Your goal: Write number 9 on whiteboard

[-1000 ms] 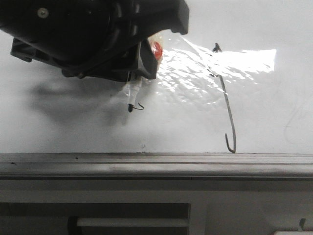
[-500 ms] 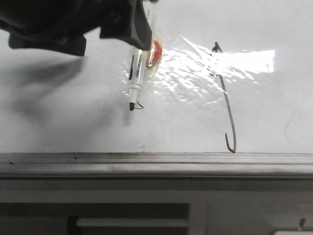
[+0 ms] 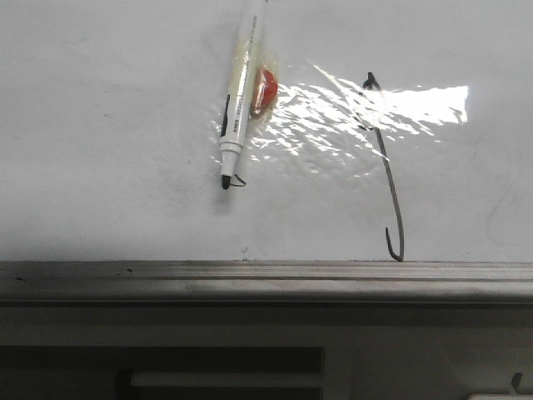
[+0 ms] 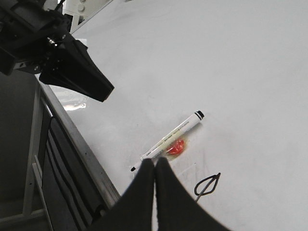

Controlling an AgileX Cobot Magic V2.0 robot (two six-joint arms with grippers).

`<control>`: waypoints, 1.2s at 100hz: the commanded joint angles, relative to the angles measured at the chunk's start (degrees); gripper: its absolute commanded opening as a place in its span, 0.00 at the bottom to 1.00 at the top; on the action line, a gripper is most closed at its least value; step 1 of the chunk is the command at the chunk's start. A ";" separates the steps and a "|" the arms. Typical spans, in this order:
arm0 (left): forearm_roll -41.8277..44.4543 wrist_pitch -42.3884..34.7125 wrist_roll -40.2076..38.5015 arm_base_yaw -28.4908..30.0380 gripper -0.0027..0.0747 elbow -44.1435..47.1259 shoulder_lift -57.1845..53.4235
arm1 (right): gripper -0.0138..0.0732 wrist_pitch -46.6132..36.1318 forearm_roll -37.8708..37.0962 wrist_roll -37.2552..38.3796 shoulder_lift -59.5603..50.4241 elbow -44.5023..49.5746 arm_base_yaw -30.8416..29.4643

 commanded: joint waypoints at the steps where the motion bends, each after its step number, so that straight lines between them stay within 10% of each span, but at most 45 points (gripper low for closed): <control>1: -0.44 0.08 0.06 -0.44 0.01 -1.44 -0.66 | 0.09 -3.85 -0.41 -0.07 0.57 -1.34 -0.39; 60: 3.78 -5.17 3.23 -0.44 0.01 1.47 -5.34 | 0.09 -3.85 -0.41 -0.07 0.57 -1.34 -0.39; 120: 33.33 -12.97 -7.15 3.23 0.01 18.99 -26.34 | 0.09 -3.85 -0.41 -0.07 0.57 -1.34 -0.39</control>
